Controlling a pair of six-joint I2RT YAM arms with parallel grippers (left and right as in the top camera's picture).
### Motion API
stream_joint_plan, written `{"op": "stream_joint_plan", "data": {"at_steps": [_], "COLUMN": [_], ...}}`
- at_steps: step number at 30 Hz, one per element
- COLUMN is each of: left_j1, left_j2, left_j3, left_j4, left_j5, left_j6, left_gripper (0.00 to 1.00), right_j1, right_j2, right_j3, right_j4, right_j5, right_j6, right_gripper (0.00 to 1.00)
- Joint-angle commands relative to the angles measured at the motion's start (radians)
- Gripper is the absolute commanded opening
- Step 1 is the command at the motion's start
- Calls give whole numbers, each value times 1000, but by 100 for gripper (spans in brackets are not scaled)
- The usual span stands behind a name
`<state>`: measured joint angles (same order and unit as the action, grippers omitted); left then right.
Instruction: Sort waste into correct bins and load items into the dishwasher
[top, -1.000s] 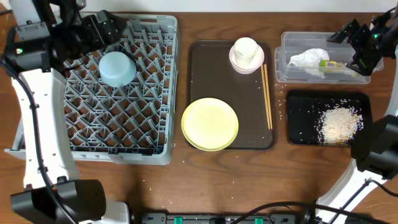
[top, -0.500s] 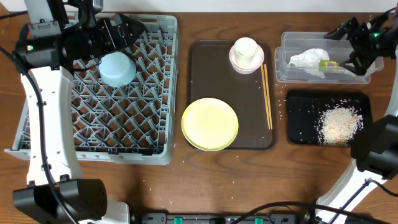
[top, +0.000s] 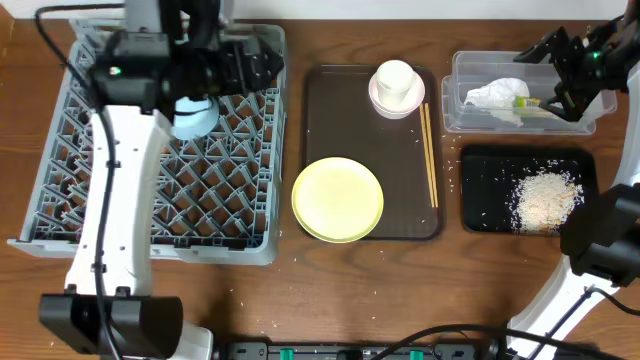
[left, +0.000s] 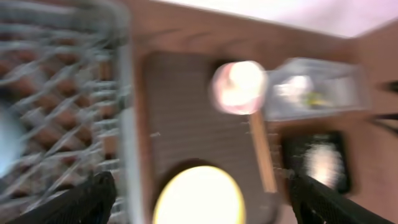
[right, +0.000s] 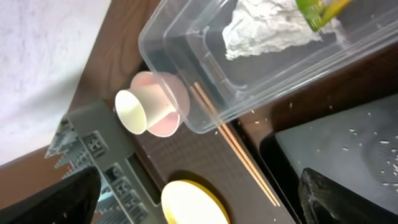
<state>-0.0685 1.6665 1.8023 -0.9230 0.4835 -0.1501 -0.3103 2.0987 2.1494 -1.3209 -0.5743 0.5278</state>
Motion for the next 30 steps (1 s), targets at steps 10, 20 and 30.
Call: {"op": "stream_joint_plan", "data": {"at_steps": [10,20,30], "left_j1": [13,13,13], "left_j2": [6,6,6], "left_j3": [5,5,3], "left_j4": [-80,-140,-174], "left_j5": [-537,-537,-537], "left_j6": [-47,-47,-47], "left_gripper": [90,95,95], "right_j1": [222,506,649], "right_j2": [-30,-24,95], "right_j3": [4,1,1], "right_j4": [29,182,324], "right_j5": [-5,395,610], "right_j6": [-346,-313,-315], "right_gripper": [95,99,48]}}
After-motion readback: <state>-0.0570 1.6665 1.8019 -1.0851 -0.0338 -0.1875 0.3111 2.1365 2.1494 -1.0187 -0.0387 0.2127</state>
